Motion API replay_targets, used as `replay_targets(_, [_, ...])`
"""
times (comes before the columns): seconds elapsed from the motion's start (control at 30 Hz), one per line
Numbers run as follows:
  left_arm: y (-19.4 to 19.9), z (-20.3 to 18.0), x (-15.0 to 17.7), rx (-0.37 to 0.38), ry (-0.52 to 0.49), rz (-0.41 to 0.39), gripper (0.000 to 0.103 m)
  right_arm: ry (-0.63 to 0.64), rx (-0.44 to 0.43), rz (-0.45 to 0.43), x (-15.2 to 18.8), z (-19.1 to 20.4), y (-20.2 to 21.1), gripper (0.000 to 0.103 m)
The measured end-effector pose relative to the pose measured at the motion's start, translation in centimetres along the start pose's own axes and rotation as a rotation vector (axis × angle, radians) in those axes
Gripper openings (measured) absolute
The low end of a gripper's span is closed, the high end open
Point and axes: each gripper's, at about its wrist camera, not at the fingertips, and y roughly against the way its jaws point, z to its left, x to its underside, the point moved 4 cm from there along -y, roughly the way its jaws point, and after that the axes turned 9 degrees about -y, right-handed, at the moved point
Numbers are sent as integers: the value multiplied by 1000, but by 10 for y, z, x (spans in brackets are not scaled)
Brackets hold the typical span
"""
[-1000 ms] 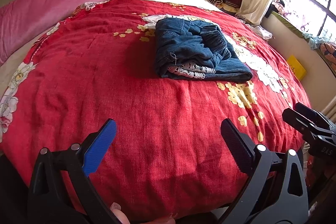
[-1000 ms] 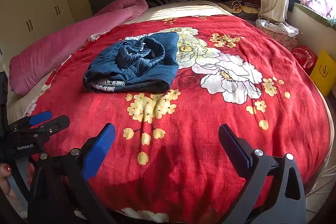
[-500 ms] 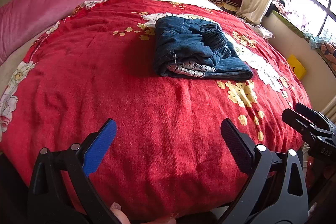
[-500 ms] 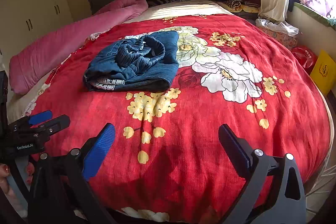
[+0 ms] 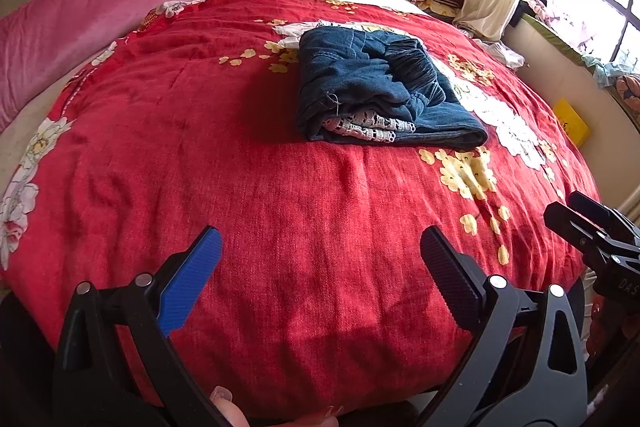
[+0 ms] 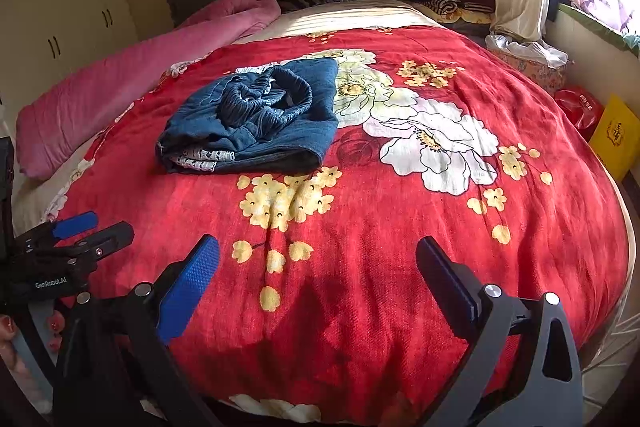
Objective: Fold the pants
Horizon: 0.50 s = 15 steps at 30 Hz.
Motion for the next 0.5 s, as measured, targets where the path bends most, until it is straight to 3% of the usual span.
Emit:
replay_targets(0.3, [-6,7,4,0,29,50,93,-6,13,10,-1,-6,-5,98])
replay_targets(0.5, [0,52,-16,-19,129,-18,93,-45,71,10,-13,-36,-17,98])
